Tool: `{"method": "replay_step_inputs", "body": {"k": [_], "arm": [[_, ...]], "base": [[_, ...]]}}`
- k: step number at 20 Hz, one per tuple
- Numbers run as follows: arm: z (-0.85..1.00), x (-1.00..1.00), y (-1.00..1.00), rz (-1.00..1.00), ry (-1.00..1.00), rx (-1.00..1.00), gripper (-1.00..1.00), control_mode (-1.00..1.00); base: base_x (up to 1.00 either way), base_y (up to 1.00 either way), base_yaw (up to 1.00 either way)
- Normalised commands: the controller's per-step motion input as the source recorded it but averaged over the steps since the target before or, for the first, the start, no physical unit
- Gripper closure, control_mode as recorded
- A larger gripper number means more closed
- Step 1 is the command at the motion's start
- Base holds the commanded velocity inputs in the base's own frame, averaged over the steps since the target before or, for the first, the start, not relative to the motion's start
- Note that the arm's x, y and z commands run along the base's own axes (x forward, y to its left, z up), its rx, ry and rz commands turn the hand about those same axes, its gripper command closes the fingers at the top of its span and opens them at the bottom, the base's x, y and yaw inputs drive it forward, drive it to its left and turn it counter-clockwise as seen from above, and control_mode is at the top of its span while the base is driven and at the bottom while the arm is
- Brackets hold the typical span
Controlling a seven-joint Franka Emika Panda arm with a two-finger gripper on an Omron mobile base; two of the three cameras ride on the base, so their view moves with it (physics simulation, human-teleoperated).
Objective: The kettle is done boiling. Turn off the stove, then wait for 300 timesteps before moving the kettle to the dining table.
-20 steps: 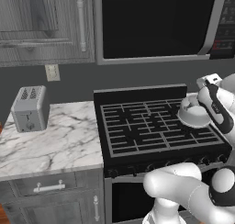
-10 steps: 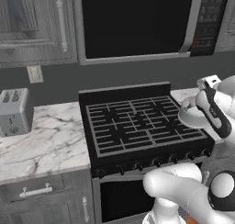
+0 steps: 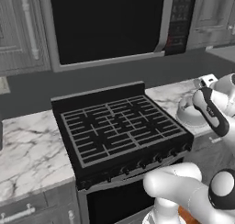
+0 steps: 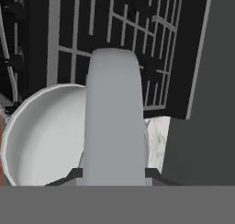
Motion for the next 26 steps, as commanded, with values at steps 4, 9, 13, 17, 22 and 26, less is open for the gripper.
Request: {"method": "replay_step_inputs", "body": {"k": [4, 9, 13, 17, 22, 26], "arm": [[0.00, 0.00, 0.00, 0.00, 0.00, 0.00, 1.00, 1.00], [0.00, 0.00, 0.00, 0.00, 0.00, 0.00, 1.00, 1.00], [0.00, 0.00, 0.00, 0.00, 0.00, 0.00, 1.00, 1.00], [0.00, 0.00, 0.00, 0.00, 0.00, 0.00, 1.00, 1.00], [0.00, 0.00, 0.00, 0.00, 0.00, 0.00, 1.00, 1.00], [0.00, 0.00, 0.00, 0.00, 0.00, 0.00, 1.00, 1.00]], "base": [[-0.08, -0.02, -0.47], [-0.05, 0.00, -0.52], [0.00, 0.00, -0.54], [0.00, 0.00, -0.53], [0.00, 0.00, -0.54], [-0.01, -0.01, -0.57]]}}
